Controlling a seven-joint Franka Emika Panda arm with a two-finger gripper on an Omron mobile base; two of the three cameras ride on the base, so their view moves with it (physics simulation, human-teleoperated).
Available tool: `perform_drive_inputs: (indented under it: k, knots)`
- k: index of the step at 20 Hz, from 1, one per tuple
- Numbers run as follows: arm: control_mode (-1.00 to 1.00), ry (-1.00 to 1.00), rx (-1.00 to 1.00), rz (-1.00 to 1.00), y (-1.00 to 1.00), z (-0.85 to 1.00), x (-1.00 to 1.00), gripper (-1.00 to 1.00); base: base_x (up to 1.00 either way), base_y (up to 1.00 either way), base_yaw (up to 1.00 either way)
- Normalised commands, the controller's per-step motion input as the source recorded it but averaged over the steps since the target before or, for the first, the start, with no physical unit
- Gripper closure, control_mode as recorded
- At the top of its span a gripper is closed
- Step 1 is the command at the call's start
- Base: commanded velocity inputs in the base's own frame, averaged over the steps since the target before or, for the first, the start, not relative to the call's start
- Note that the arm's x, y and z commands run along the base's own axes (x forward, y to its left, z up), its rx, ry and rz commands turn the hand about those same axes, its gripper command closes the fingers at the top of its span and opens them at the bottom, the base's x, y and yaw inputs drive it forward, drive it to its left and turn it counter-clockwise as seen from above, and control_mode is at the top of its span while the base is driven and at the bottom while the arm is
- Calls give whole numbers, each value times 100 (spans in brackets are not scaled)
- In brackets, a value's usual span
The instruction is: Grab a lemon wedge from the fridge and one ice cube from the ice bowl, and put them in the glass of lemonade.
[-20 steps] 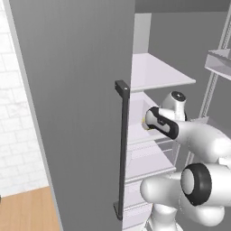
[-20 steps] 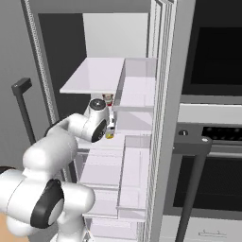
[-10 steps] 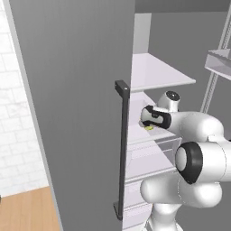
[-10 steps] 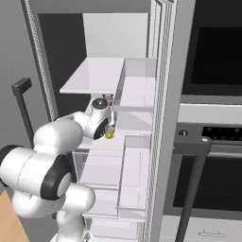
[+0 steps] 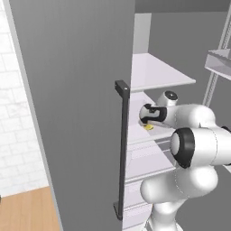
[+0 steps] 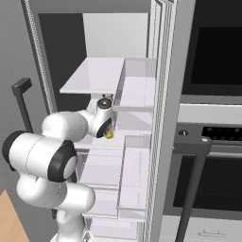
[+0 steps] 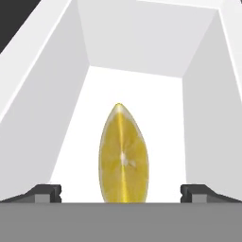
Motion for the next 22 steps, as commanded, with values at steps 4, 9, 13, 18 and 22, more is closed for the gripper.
perform_drive_inputs:
  k: [4,9,13,18,22]
  knots:
    - [-100,0,0,0,-2,-9,4,-100,0,0,0]
    - [-100,7,0,0,3,-20,19,-100,0,0,0]
    - [-100,3,0,0,5,-13,11,-100,0,0,0]
    - [-100,0,0,0,1,-14,6,-100,0,0,0]
    - [-100,0,0,0,0,-44,0,-100,0,0,0]
